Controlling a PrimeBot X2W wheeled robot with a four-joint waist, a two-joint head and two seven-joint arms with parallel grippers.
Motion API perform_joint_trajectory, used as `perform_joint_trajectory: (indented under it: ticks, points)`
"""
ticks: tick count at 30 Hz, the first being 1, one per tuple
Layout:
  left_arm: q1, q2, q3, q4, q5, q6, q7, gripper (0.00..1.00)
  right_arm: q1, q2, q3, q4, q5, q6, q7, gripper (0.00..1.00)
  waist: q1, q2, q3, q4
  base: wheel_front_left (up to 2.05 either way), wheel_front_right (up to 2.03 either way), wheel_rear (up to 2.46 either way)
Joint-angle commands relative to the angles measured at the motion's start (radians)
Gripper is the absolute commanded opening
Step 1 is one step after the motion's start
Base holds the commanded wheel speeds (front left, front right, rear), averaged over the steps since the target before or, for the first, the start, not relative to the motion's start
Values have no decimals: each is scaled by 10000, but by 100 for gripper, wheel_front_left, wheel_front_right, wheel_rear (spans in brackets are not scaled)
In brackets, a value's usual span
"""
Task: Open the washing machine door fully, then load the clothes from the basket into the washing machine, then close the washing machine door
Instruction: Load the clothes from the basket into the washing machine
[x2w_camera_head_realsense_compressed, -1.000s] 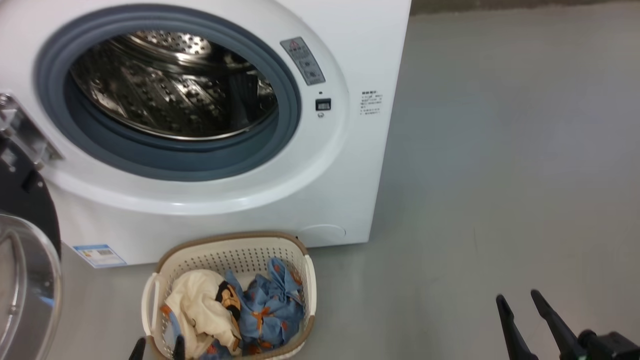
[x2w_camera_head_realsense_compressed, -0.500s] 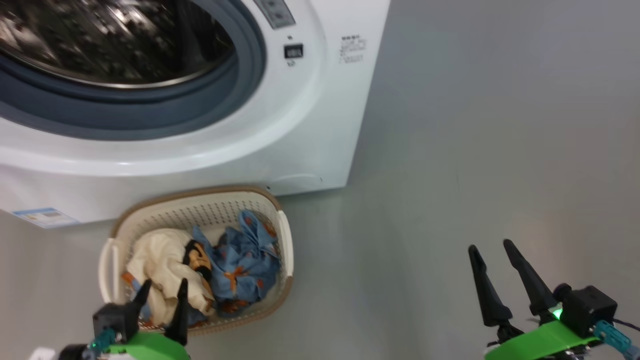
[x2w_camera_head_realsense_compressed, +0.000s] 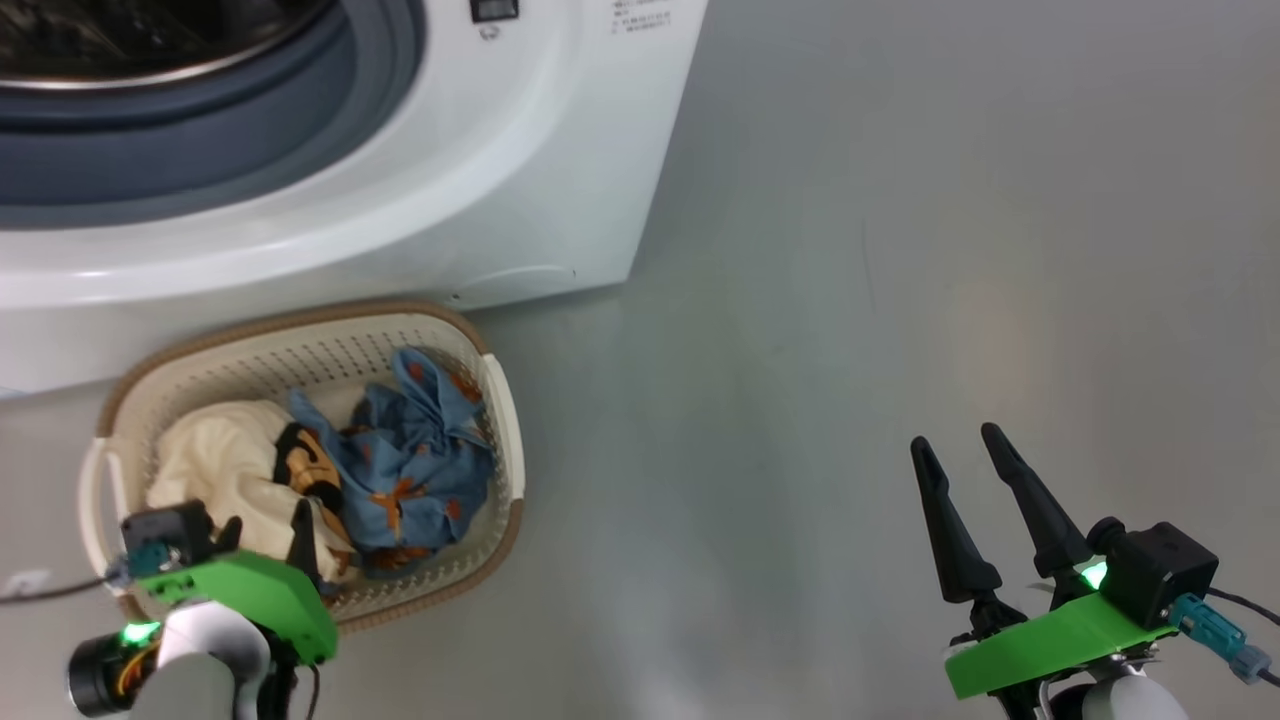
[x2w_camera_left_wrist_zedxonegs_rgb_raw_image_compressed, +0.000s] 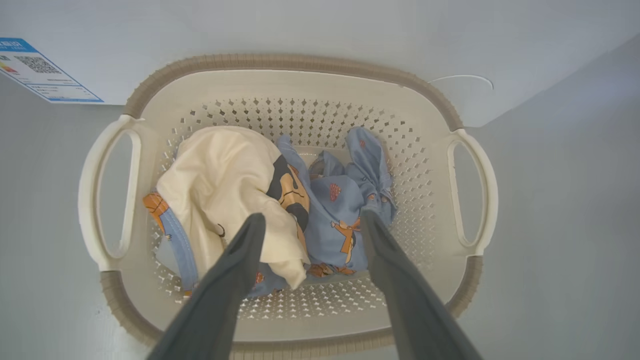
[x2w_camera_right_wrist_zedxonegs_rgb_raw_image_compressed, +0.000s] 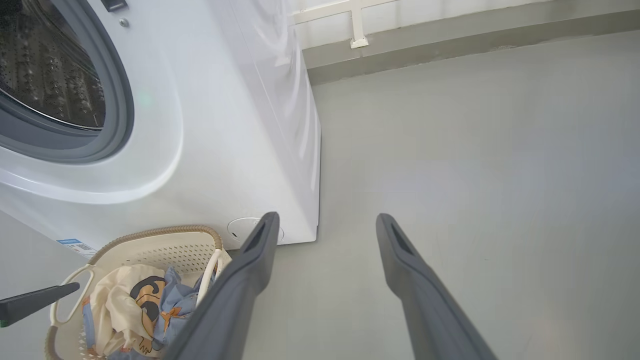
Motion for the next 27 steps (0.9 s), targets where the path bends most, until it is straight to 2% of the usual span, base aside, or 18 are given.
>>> perform_joint_trajectory:
  ticks: [1, 17, 27]
  points:
    - [-243, 323, 371, 96, -110, 114, 91, 100, -124, -15, 283, -216, 15, 16, -118, 100, 0, 0, 514, -255, 0, 0, 0]
    - [-2629, 944, 1040, 2517, -959, 281, 338, 100, -812, -95, 326, -417, -93, 16, -118, 100, 0, 0, 1957, -321, 0, 0, 0]
    - [-3441, 1208, 1041, 3470, -1137, 118, 29, 100, -1042, -107, 388, -541, -156, 16, -118, 100, 0, 0, 2376, -357, 0, 0, 0]
